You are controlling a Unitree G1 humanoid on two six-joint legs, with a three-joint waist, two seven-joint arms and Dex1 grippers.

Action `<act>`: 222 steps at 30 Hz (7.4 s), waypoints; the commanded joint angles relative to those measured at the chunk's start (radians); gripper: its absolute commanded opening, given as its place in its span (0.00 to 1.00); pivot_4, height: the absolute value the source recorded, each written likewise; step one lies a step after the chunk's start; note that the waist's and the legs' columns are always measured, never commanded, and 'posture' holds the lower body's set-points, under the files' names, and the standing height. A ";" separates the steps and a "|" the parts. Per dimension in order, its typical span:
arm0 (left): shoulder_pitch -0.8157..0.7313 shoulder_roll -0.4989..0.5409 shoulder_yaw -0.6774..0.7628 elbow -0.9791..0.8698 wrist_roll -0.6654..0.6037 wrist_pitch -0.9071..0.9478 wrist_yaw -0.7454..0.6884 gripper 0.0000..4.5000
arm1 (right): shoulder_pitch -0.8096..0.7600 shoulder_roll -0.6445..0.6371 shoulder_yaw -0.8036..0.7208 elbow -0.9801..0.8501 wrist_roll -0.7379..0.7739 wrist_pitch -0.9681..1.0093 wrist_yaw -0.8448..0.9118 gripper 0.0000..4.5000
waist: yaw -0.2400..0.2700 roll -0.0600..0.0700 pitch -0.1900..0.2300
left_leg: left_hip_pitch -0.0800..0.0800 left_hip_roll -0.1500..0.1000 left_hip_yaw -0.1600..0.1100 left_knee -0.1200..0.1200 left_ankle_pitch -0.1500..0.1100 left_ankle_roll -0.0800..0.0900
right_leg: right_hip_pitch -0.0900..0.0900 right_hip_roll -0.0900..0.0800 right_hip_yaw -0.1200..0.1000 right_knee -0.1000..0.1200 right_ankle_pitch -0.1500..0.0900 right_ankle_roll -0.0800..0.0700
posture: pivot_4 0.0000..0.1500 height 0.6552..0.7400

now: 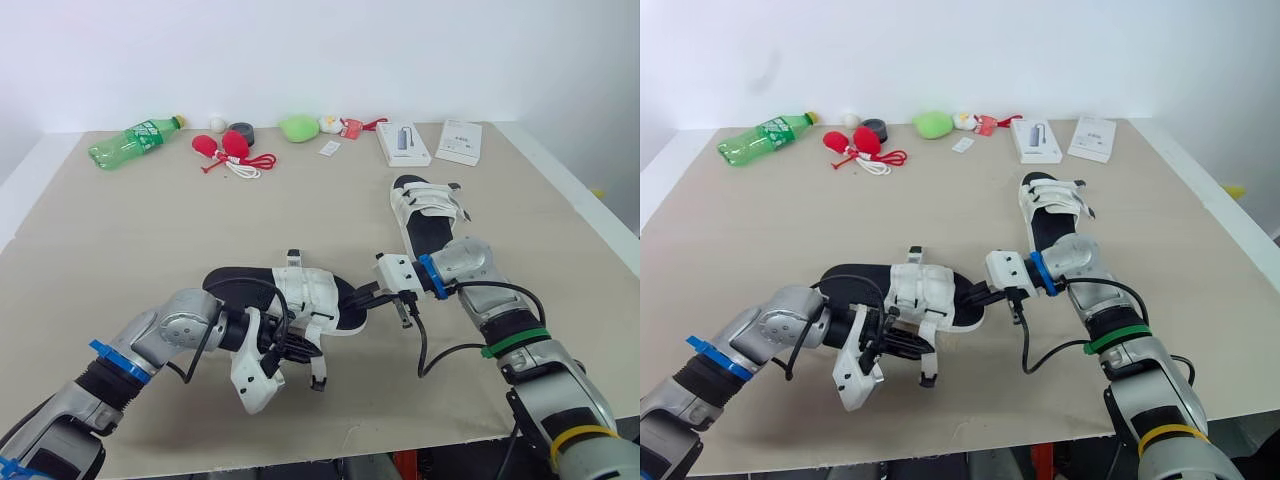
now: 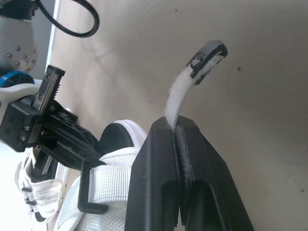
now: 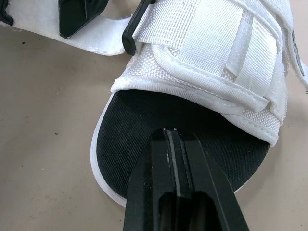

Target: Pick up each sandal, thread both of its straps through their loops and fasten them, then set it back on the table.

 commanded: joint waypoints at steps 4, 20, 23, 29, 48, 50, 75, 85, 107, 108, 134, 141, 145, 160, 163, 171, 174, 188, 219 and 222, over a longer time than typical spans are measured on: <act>0.036 0.010 0.071 -0.176 -0.469 0.470 -0.075 0.01 | 0.025 -0.026 0.025 0.033 -0.061 0.011 0.002 0.00 | -0.001 0.000 0.000 | 0.000 0.000 0.000 0.000 0.000 0.000 | 0.000 0.000 0.000 0.001 0.000 0.000 | 1.00 1.00; -0.143 -0.055 0.286 -0.145 -1.073 1.545 -0.102 0.01 | -0.014 -0.005 0.033 0.079 -0.068 -0.014 -0.012 0.00 | -0.004 0.000 0.000 | 0.000 0.000 -0.007 0.004 0.000 0.000 | 0.001 0.005 -0.001 0.002 0.000 0.000 | 1.00 1.00; -0.126 -0.009 0.256 -0.143 -1.032 1.588 -0.201 0.01 | -0.008 -0.007 0.031 0.071 -0.066 -0.012 -0.015 0.00 | -0.005 0.000 0.000 | 0.000 0.000 -0.008 0.004 0.000 0.000 | 0.001 0.006 -0.001 0.002 0.000 0.000 | 1.00 1.00; -0.175 -0.008 0.250 -0.079 -1.006 1.774 -0.163 0.01 | 0.001 -0.012 0.028 0.066 -0.067 -0.012 -0.019 0.00 | -0.005 0.000 0.000 | 0.000 0.000 -0.009 0.004 0.000 0.000 | 0.001 0.007 -0.001 0.002 0.000 0.000 | 1.00 1.00; -0.242 -0.206 0.289 -0.061 -0.796 1.561 -0.060 0.01 | -0.003 -0.003 0.032 0.081 -0.071 -0.031 -0.025 0.00 | -0.004 0.000 0.000 | 0.000 0.000 -0.010 0.006 0.000 0.000 | 0.002 0.007 0.000 0.002 0.001 0.001 | 1.00 1.00; -0.251 -0.213 0.293 -0.026 -0.776 1.553 -0.052 0.01 | -0.001 -0.003 0.032 0.078 -0.071 -0.030 -0.026 0.00 | -0.003 0.000 0.000 | 0.000 0.000 -0.010 0.006 0.000 0.000 | 0.002 0.007 0.000 0.002 0.001 0.001 | 1.00 1.00; -0.275 -0.200 0.245 0.176 -0.563 1.454 -0.119 0.85 | 0.014 -0.005 0.024 0.055 -0.068 -0.010 -0.039 0.00 | -0.004 0.000 0.000 | 0.000 0.000 -0.011 0.006 0.000 0.000 | 0.002 0.007 0.000 0.002 0.001 0.001 | 1.00 1.00; -0.400 -0.221 0.371 0.217 -0.581 1.248 -0.140 0.98 | 0.003 -0.006 0.023 0.068 -0.072 -0.016 -0.037 0.00 | -0.004 0.000 0.000 | -0.001 0.000 -0.011 0.006 0.000 0.000 | 0.002 0.007 0.000 0.002 0.001 0.001 | 1.00 1.00; -0.559 -0.305 0.198 0.553 -0.537 1.603 -0.332 0.01 | 0.024 -0.013 0.018 0.043 -0.068 -0.006 -0.051 0.00 | -0.013 0.000 0.000 | -0.003 0.000 -0.012 0.007 0.000 0.000 | 0.001 0.009 0.000 0.002 0.002 0.002 | 1.00 1.00; -0.565 -0.303 0.190 0.565 -0.525 1.606 -0.337 0.01 | 0.028 -0.016 0.016 0.039 -0.068 -0.004 -0.052 0.00 | -0.014 0.000 0.000 | -0.003 0.000 -0.012 0.007 0.000 0.000 | 0.001 0.009 0.000 0.002 0.002 0.002 | 1.00 1.00; -0.637 -0.331 0.302 0.720 -0.421 1.470 -0.210 0.01 | 0.013 -0.012 0.020 0.054 -0.073 -0.016 -0.052 0.00 | -0.016 0.000 0.000 | -0.005 -0.002 -0.015 0.007 0.001 0.000 | 0.001 0.009 0.000 0.002 0.002 0.003 | 1.00 1.00; -0.587 -0.273 0.338 0.506 -0.453 1.514 -0.236 0.01 | 0.014 -0.008 0.017 0.057 -0.073 -0.019 -0.048 0.00 | -0.015 0.001 0.000 | -0.006 -0.002 -0.016 0.004 0.001 0.000 | 0.000 0.010 0.000 0.002 0.001 0.004 | 1.00 1.00; -0.502 -0.154 0.372 0.351 -0.444 1.411 -0.254 0.01 | 0.007 -0.006 -0.027 0.047 -0.022 0.051 -0.058 0.00 | -0.018 0.001 0.001 | -0.005 -0.002 -0.016 0.004 0.001 0.000 | 0.000 0.010 0.001 0.002 0.001 0.003 | 1.00 1.00; -0.070 -0.024 0.377 0.155 -0.345 0.744 -0.225 1.00 | 0.209 -0.129 -0.453 -0.300 0.471 0.672 -0.097 0.93 | 0.031 0.005 0.004 | -0.013 -0.002 -0.016 0.001 -0.003 0.000 | -0.006 0.009 0.000 0.002 -0.004 0.006 | 1.00 1.00; -0.088 -0.053 0.355 0.178 -0.324 0.714 -0.198 1.00 | 0.245 -0.122 -0.466 -0.319 0.461 0.643 -0.120 0.99 | 0.029 0.005 0.004 | -0.013 -0.003 -0.016 0.002 -0.003 0.000 | -0.006 0.009 0.000 0.002 -0.003 0.006 | 1.00 1.00; -0.183 -0.161 0.302 0.306 -0.322 0.710 -0.192 1.00 | 0.278 -0.095 -0.465 -0.375 0.488 0.634 -0.135 0.99 | 0.026 0.005 0.004 | -0.013 -0.002 -0.016 0.006 -0.003 0.001 | -0.005 0.009 0.000 0.002 -0.002 0.004 | 1.00 1.00; -0.223 -0.209 0.298 0.359 -0.346 0.730 -0.216 1.00 | 0.297 -0.095 -0.459 -0.426 0.508 0.657 -0.135 0.99 | 0.027 0.005 0.004 | -0.013 -0.002 -0.016 0.006 -0.003 0.001 | -0.005 0.009 0.000 0.002 0.000 0.008 | 1.00 1.00; -0.296 -0.287 0.282 0.478 -0.356 0.786 -0.293 0.05 | 0.310 -0.089 -0.438 -0.506 0.503 0.624 -0.133 1.00 | 0.027 0.006 0.004 | -0.014 -0.002 -0.018 0.007 -0.003 0.001 | -0.005 0.010 0.000 0.002 0.000 0.009 | 1.00 1.00; -0.232 -0.316 0.692 0.162 -0.147 1.543 0.935 0.01 | 0.090 0.067 -0.376 -0.154 0.330 0.335 -0.163 1.00 | 0.028 0.005 0.004 | -0.015 -0.003 -0.026 0.007 0.001 -0.006 | -0.004 0.011 -0.007 0.004 0.002 0.008 | 1.00 1.00; -0.263 -0.299 0.665 0.236 -0.144 1.490 0.913 0.01 | 0.086 0.064 -0.379 -0.138 0.326 0.328 -0.154 1.00 | 0.028 0.005 0.004 | -0.015 -0.003 -0.026 0.007 0.001 -0.006 | -0.004 0.011 -0.007 0.004 0.002 0.008 | 1.00 1.00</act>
